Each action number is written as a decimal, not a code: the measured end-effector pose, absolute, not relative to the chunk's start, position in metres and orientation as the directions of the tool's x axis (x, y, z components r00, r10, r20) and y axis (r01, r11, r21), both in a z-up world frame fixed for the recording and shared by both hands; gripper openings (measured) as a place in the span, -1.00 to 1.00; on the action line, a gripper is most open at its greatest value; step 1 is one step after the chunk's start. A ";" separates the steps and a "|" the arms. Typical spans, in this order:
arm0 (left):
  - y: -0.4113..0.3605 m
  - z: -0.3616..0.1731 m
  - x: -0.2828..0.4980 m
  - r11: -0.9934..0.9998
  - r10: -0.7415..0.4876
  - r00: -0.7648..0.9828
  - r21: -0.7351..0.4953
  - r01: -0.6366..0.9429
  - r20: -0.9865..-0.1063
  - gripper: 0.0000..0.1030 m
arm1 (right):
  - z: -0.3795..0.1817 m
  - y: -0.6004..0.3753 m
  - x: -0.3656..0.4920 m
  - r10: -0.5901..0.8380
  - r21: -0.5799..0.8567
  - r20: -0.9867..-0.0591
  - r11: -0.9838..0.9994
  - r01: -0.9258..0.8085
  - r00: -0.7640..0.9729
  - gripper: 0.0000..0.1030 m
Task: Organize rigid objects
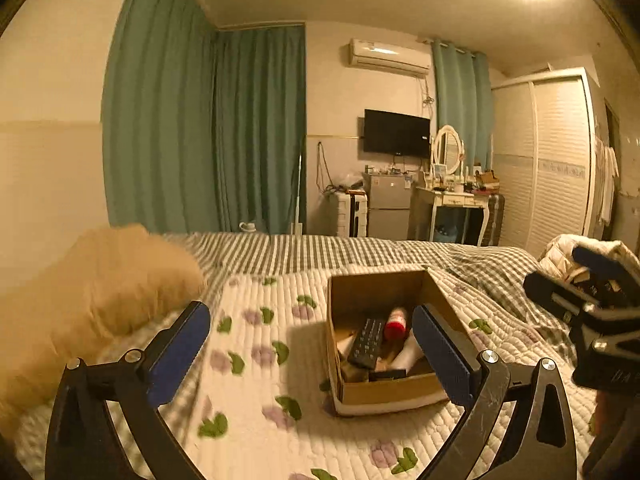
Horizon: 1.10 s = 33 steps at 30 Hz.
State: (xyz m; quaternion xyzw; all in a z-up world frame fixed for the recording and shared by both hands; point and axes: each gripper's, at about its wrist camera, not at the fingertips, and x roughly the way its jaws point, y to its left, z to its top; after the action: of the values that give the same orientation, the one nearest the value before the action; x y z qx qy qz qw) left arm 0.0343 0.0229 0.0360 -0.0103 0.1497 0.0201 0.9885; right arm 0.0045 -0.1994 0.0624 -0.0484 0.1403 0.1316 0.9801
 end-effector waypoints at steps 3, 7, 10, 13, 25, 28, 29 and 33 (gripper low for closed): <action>0.027 0.014 0.036 0.999 0.039 0.949 -0.018 -0.047 -0.312 1.00 | 0.036 -0.196 0.010 0.222 -0.057 -0.329 0.965 -0.254 0.918 0.99; 0.030 -0.001 0.033 0.999 0.045 0.947 -0.015 -0.052 -0.317 1.00 | 0.017 -0.196 0.014 0.190 -0.071 -0.356 0.971 -0.229 0.915 0.99; 0.033 -0.001 0.033 0.999 0.034 0.947 -0.028 -0.046 -0.321 1.00 | 0.014 -0.202 0.021 0.185 -0.047 -0.373 0.975 -0.217 0.909 0.99; 0.032 0.000 0.030 0.998 0.038 0.946 -0.027 -0.050 -0.322 1.00 | 0.014 -0.203 0.022 0.180 -0.043 -0.374 0.977 -0.211 0.910 0.99; 0.033 -0.001 0.031 0.998 0.045 0.941 -0.019 -0.054 -0.336 1.00 | 0.008 -0.201 0.024 0.156 -0.065 -0.398 0.978 -0.198 0.904 0.99; 0.032 -0.001 0.031 0.998 0.050 0.942 -0.007 -0.055 -0.332 1.00 | 0.008 -0.201 0.024 0.152 -0.069 -0.394 0.979 -0.194 0.906 0.99; 0.033 -0.001 0.030 0.998 0.051 0.943 -0.004 -0.055 -0.330 1.00 | 0.008 -0.201 0.023 0.150 -0.072 -0.392 0.979 -0.193 0.908 0.99; 0.033 -0.002 0.031 0.999 0.049 0.943 -0.003 -0.053 -0.329 1.00 | 0.008 -0.201 0.023 0.148 -0.074 -0.391 0.979 -0.191 0.908 0.99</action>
State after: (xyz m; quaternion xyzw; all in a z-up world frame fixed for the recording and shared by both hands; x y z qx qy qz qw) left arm 0.0310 0.0326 -0.0021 -0.0057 0.1666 0.0257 0.9857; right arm 0.0233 -0.2009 0.0077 -0.0552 0.1955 0.0868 0.9753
